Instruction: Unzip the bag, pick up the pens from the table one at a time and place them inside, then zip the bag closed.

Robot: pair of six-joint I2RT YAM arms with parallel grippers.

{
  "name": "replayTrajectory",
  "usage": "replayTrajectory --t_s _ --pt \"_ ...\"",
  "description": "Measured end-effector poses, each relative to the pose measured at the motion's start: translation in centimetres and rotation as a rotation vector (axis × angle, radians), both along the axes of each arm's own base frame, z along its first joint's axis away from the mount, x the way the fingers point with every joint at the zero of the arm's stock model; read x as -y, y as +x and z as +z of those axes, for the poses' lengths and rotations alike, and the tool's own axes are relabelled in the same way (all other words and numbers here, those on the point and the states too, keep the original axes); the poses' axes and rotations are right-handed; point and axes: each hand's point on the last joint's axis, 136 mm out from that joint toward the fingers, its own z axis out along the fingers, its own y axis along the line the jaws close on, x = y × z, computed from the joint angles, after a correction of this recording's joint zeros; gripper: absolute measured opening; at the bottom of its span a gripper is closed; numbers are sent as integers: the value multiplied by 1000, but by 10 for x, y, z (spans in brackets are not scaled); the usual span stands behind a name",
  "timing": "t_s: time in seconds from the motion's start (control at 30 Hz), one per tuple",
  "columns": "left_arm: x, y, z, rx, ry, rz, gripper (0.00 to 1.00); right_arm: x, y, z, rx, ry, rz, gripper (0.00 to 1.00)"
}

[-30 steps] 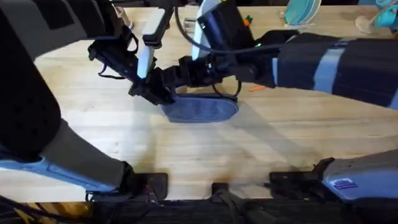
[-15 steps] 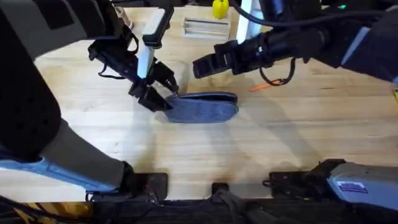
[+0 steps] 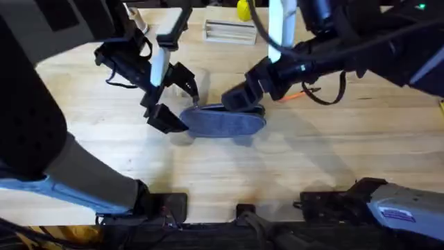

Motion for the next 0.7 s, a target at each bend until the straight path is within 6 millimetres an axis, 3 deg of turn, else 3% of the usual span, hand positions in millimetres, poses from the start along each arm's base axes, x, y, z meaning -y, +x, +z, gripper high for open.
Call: replayTrajectory --t_s 0.13,0.37,0.4,0.6,0.7 --pt "-14 6 19 1 18 40 995 -4 -12 -4 57 -43 123 996" --pt "-46 19 75 158 57 147 995 -9 -11 -1 222 -75 295 994" --pt "-49 19 81 181 62 161 995 -10 -11 -1 236 -78 309 932" --pt "-63 12 99 249 96 208 995 -9 -11 -7 259 -104 365 84" --pt "-67 10 105 276 107 225 995 -11 -8 -20 237 -122 383 34"
